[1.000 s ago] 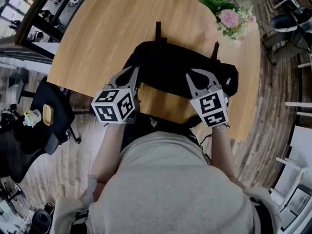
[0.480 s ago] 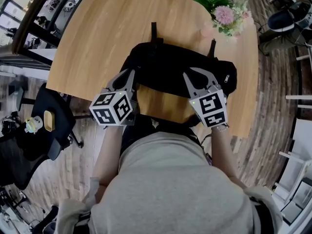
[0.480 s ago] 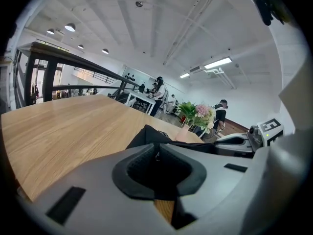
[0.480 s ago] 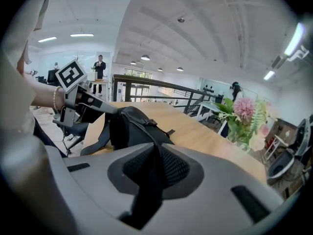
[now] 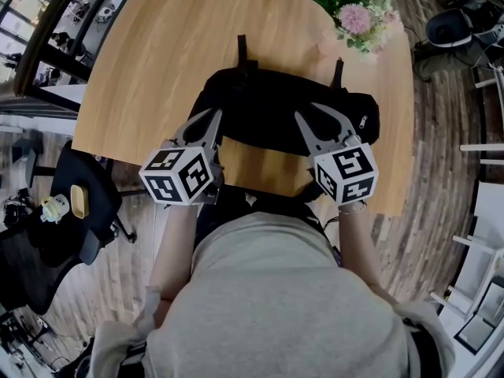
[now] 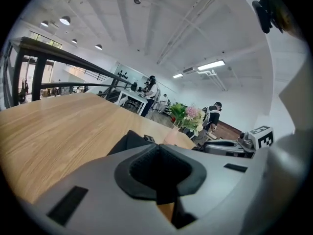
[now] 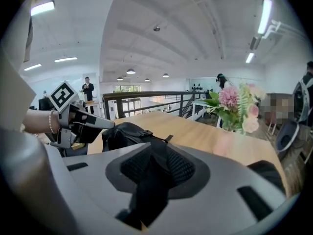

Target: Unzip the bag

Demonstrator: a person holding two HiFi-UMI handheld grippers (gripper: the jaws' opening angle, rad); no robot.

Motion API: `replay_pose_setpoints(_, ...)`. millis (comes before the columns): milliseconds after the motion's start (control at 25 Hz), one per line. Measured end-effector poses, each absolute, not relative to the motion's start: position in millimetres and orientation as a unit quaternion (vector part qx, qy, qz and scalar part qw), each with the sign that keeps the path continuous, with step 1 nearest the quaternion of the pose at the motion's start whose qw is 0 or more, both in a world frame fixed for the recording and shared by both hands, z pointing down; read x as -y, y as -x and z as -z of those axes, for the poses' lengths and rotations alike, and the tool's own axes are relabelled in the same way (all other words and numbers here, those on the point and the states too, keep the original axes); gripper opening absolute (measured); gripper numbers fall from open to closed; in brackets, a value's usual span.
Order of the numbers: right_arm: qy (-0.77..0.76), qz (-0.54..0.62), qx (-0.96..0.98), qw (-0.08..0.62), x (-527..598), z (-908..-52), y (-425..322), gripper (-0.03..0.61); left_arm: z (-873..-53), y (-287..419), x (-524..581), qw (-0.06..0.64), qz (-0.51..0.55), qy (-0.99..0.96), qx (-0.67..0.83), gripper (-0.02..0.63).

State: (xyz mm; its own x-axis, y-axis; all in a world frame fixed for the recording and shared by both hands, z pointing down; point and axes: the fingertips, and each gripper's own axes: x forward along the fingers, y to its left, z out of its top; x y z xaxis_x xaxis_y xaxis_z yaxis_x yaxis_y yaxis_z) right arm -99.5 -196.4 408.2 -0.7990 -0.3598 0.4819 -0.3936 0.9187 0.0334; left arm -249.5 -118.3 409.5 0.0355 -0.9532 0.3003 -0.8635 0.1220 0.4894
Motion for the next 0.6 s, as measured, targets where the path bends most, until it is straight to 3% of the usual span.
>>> replay_pose_setpoints(440, -0.245, -0.117, 0.954, 0.128, 201.9, -365.1, 89.3, 0.091, -373.9, 177.4, 161.2, 0.28, 0.069, -0.743, 0.604, 0.021)
replay_pose_setpoints(600, -0.249, -0.149, 0.952, 0.097, 196.9, -352.2, 84.3, 0.052, -369.3, 154.7, 166.6, 0.27, 0.044, -0.762, 0.586, 0.021)
